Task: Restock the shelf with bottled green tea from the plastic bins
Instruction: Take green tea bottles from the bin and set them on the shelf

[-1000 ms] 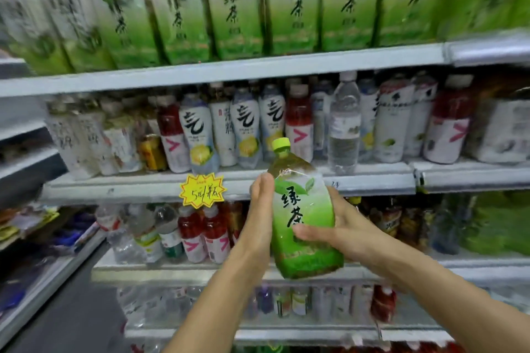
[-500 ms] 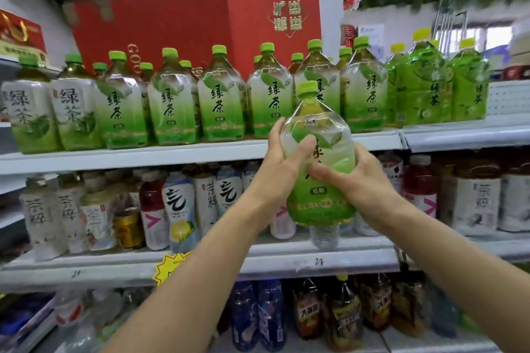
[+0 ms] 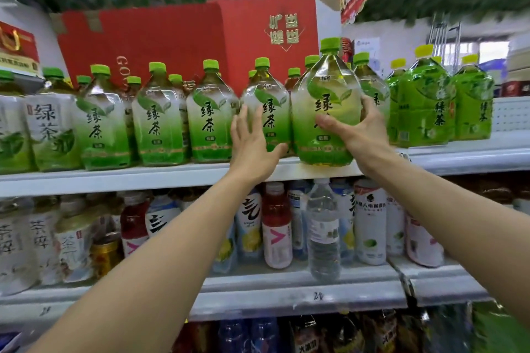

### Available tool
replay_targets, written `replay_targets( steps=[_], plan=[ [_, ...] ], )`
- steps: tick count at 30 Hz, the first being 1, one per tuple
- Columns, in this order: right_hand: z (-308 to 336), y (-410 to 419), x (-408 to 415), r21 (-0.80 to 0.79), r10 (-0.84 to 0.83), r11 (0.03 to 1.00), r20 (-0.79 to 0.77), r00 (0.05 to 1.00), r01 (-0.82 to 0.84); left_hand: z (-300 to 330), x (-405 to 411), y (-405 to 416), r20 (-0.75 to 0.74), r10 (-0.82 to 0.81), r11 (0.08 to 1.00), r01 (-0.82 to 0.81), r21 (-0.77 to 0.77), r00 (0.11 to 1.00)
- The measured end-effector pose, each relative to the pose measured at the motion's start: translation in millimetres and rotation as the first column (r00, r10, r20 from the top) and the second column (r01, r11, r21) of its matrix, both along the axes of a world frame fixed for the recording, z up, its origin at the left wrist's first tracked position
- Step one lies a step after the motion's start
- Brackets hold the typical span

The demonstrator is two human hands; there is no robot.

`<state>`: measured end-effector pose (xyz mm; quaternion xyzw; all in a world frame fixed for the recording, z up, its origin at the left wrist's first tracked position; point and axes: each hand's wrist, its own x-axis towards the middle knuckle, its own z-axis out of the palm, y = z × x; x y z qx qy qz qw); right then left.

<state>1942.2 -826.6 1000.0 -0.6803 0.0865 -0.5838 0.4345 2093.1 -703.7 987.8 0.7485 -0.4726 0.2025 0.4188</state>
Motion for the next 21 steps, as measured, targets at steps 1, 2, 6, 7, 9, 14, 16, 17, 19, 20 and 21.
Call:
replay_targets(
  steps=[1, 2, 6, 7, 9, 14, 16, 17, 19, 20, 21],
  plan=[
    [-0.7, -3.3, 3.4, -0.006, 0.011, 1.0, -0.002, 1.0, -0.011, -2.0, 2.2, -2.7, 0.008, -0.001, 1.0, 0.001, -0.005, 1.0],
    [-1.4, -6.4, 7.1, -0.014, 0.011, 1.0, -0.007, 1.0, -0.012, -4.2, 3.6, -5.2, 0.017, -0.002, 1.0, 0.003, -0.015, 1.0],
    [0.3, -12.8, 12.8, -0.025, 0.042, 0.999, -0.039, 0.998, -0.043, -11.8, 3.9, -11.4, 0.022, -0.01, 0.999, 0.011, -0.051, 1.0],
    [1.3, -14.2, 13.1, -0.022, 0.059, 0.998, -0.048, 0.997, -0.061, -12.9, 4.1, -12.4, 0.025, -0.011, 0.998, 0.012, -0.058, 1.0],
    [2.9, -16.4, 13.6, -0.036, 0.052, 0.998, -0.083, 0.995, -0.056, -14.7, 5.0, -14.2, 0.031, -0.011, 0.997, 0.013, -0.072, 0.999],
    [-0.7, -14.7, 15.0, -0.241, -0.305, 0.936, -0.181, 0.935, 0.259, -18.6, 7.2, -17.5, 0.051, -0.006, 0.996, 0.01, -0.083, 0.999],
    [-3.0, -12.9, 13.7, -0.308, -0.44, 0.875, -0.179, 0.88, 0.374, -18.8, 8.2, -19.1, 0.05, 0.001, 0.997, 0.004, -0.083, 0.999],
    [-2.9, -13.0, 13.1, -0.321, -0.443, 0.87, -0.168, 0.881, 0.376, -18.4, 8.3, -19.8, 0.049, 0.003, 0.996, 0.001, -0.086, 0.999],
    [0.2, -14.6, 12.3, -0.327, -0.413, 0.878, -0.152, 0.898, 0.349, -18.0, 7.7, -21.0, 0.047, 0.009, 0.996, -0.004, -0.093, 0.999],
    [2.6, -14.7, 12.1, -0.327, -0.401, 0.883, -0.153, 0.903, 0.337, -18.0, 7.4, -21.7, 0.047, 0.014, 0.995, -0.01, -0.096, 0.999],
    [5.0, -14.3, 12.0, -0.325, -0.395, 0.886, -0.157, 0.905, 0.33, -18.1, 7.3, -22.4, 0.049, 0.02, 0.995, -0.015, -0.099, 0.999]
  ],
)
